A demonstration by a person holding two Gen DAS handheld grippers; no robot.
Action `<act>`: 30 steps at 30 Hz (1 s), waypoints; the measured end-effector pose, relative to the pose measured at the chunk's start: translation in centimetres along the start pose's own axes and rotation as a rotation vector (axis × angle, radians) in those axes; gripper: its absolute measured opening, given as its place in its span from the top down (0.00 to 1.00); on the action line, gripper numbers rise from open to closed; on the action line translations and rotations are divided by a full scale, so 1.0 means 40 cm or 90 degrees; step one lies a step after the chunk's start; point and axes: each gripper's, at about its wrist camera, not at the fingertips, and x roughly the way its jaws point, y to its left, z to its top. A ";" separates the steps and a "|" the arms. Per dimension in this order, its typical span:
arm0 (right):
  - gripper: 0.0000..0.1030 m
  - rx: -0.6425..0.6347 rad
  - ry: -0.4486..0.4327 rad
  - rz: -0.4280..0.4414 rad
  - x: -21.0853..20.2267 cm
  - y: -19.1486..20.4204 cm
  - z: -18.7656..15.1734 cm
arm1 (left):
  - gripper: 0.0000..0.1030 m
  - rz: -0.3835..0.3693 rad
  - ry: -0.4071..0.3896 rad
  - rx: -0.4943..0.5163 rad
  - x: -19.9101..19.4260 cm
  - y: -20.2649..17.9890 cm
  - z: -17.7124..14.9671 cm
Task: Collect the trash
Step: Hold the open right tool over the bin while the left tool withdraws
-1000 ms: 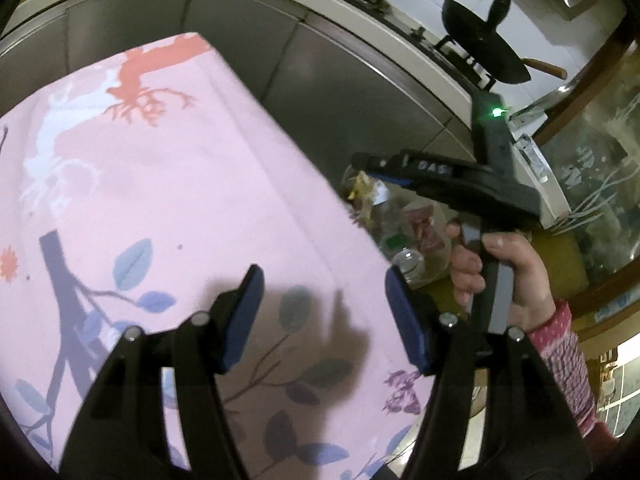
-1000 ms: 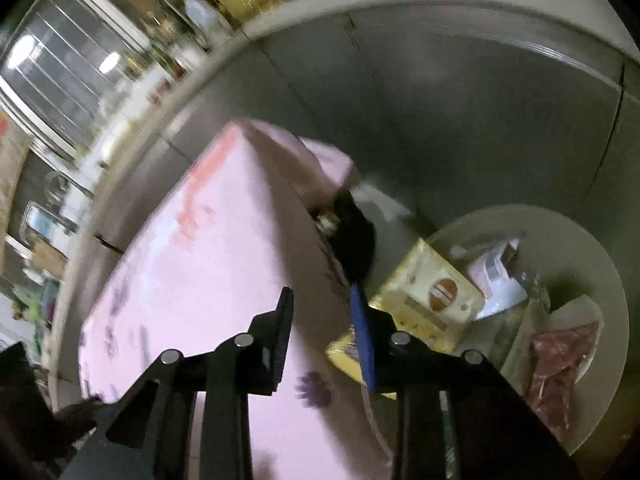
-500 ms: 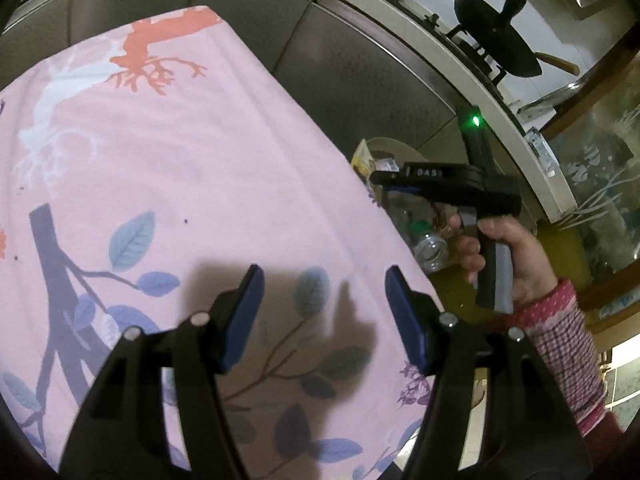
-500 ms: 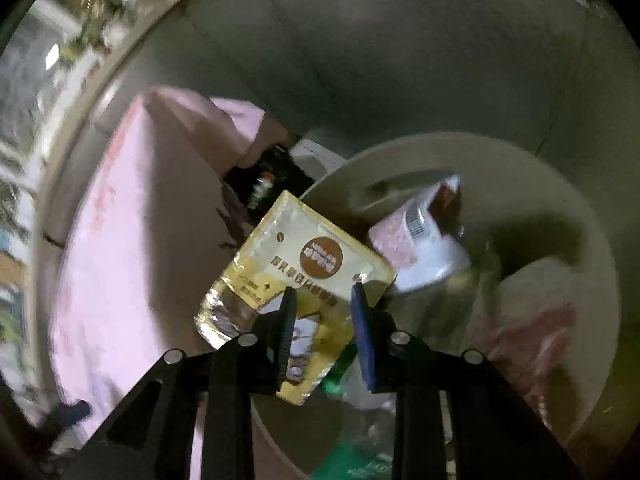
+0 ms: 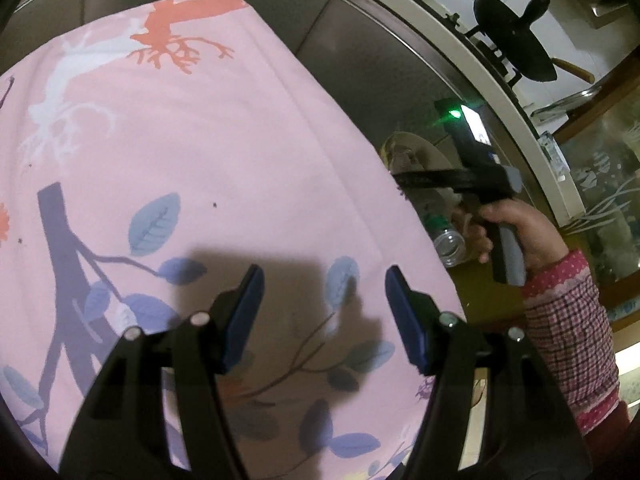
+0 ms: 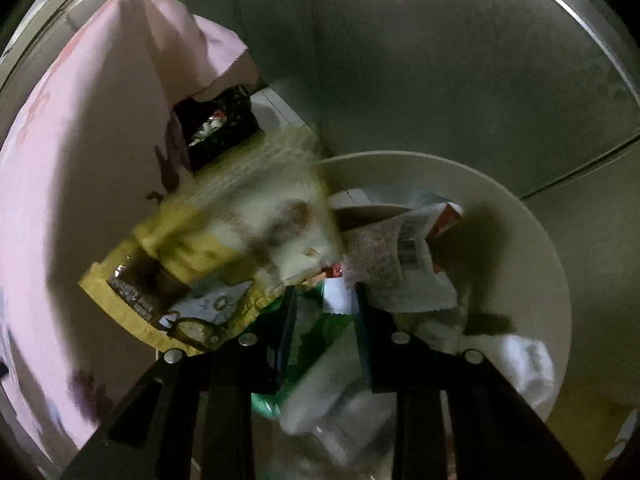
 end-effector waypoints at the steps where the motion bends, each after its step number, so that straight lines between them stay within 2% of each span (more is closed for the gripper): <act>1: 0.74 -0.006 -0.005 0.000 -0.014 -0.007 -0.004 | 0.41 -0.001 0.000 -0.001 0.000 0.001 0.001; 5: 0.74 -0.019 -0.037 0.004 -0.099 -0.031 -0.041 | 0.41 -0.006 0.003 -0.006 0.009 0.003 0.000; 8: 0.74 -0.020 -0.076 0.016 -0.163 -0.026 -0.025 | 0.41 -0.009 0.010 -0.005 0.018 0.004 -0.006; 12: 0.74 -0.042 -0.124 0.030 -0.212 0.051 0.020 | 0.41 -0.011 0.019 -0.005 0.029 -0.001 -0.014; 16: 0.74 -0.083 -0.099 0.011 -0.153 0.149 0.080 | 0.41 -0.005 0.018 -0.002 0.021 -0.001 -0.021; 20: 0.74 -0.136 -0.046 -0.056 -0.076 0.214 0.115 | 0.41 0.004 0.017 -0.007 0.012 0.015 -0.021; 23: 0.74 -0.162 -0.018 -0.092 -0.052 0.219 0.114 | 0.41 0.004 0.019 -0.019 0.015 0.029 -0.019; 27: 0.74 -0.156 -0.023 -0.091 -0.069 0.187 0.093 | 0.41 -0.002 0.025 -0.023 0.029 0.033 -0.017; 30: 0.74 -0.165 -0.019 -0.110 -0.074 0.159 0.061 | 0.41 -0.003 0.032 -0.019 0.038 0.029 -0.014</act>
